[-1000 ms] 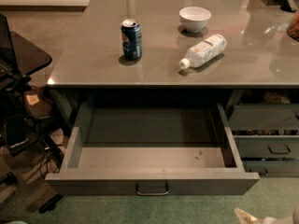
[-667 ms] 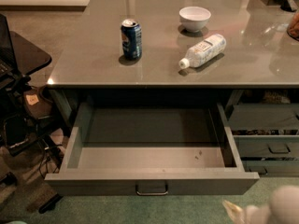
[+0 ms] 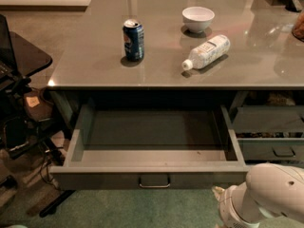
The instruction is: Close top drawer
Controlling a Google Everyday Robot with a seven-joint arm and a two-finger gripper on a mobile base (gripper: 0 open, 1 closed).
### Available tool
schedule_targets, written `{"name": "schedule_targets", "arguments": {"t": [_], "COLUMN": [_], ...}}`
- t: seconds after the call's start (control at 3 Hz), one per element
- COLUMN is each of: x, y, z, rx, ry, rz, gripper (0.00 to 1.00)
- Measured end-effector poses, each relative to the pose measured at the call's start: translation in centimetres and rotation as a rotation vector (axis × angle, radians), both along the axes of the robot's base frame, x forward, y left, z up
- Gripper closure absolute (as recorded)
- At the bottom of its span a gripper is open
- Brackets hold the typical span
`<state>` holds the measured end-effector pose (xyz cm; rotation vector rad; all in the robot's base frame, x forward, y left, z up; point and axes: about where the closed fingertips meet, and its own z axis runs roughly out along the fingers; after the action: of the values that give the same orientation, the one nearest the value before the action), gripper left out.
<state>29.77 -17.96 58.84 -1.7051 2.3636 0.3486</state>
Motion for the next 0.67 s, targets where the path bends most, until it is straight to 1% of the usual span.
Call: {"name": "schedule_targets", "arguments": {"t": [0.33,0.67], "x": [5.00,4.92], "y": [1.09,1.11], "z": [-1.21,-1.23], "rx": [0.012,0.013], "ry": [-0.005,-0.005], "rz": [-0.020,-0.020], "gripper": [0.00,0.00]}}
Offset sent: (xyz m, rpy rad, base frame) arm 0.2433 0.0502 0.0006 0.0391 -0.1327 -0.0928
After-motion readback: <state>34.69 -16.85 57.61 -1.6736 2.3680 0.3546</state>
